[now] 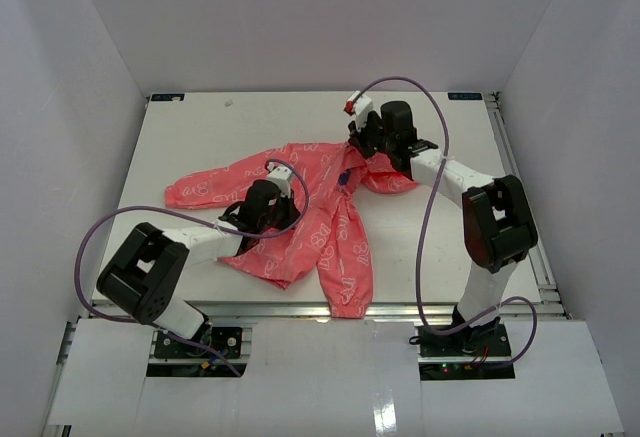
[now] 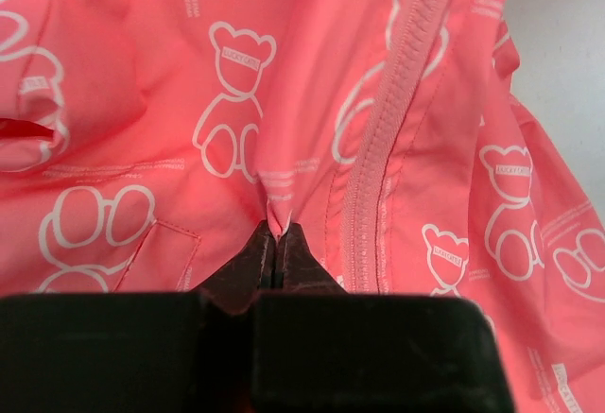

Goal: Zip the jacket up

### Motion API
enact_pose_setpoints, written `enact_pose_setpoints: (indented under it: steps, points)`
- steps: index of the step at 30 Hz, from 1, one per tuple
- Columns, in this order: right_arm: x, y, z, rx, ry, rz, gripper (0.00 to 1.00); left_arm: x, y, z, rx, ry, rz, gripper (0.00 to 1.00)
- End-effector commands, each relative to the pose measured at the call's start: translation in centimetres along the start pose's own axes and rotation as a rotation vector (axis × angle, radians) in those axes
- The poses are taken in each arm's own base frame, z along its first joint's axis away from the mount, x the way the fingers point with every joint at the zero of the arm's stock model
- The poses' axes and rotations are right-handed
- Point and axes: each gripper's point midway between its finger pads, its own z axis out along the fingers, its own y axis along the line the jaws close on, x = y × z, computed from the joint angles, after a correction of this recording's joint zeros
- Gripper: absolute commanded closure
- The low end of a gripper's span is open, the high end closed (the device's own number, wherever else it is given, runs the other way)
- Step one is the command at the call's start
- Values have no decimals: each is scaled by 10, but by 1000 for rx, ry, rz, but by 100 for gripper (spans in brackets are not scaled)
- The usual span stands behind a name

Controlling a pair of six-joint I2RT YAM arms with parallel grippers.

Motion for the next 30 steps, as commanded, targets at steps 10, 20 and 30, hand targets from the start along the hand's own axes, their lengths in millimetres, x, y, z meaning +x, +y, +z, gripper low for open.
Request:
enact_pose_setpoints:
  steps: [10,20,30]
  points:
    - [-24,-96,18,93,-87,84,92,-16,19,-12,-97,-54,-10,100]
    - [-49,-61,7,59,-74,62,32,-72,-14,-50,13,-147,-10,20]
    - [-58,-23,-74,208,-3,360,10,-139,-67,-121,224,-291,-17,2]
